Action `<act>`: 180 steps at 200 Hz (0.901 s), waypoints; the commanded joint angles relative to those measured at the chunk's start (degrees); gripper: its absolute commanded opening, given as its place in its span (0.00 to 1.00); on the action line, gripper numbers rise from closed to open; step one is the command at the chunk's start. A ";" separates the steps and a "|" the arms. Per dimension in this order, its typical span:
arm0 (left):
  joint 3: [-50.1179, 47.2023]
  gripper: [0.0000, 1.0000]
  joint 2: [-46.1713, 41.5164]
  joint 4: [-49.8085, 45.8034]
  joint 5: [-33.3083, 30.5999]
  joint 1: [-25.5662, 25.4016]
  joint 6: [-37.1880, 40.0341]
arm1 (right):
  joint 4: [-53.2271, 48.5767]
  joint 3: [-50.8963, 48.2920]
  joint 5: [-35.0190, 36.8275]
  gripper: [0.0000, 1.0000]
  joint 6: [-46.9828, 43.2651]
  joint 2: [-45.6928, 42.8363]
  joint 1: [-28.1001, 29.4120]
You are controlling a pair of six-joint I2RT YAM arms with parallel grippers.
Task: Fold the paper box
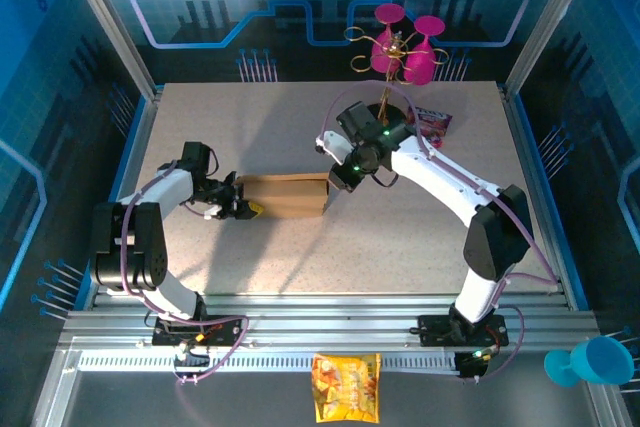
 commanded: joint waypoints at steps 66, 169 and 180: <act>-0.19 0.10 1.15 0.09 -0.88 0.47 -1.88 | -2.88 3.24 1.13 0.00 9.73 0.44 2.21; -1.77 0.09 2.39 3.12 -0.74 0.47 -4.21 | -0.59 3.94 4.07 0.00 31.49 1.54 5.16; -1.77 0.09 2.45 3.04 -0.82 0.47 -4.31 | -0.04 3.84 3.74 0.00 33.17 1.63 5.32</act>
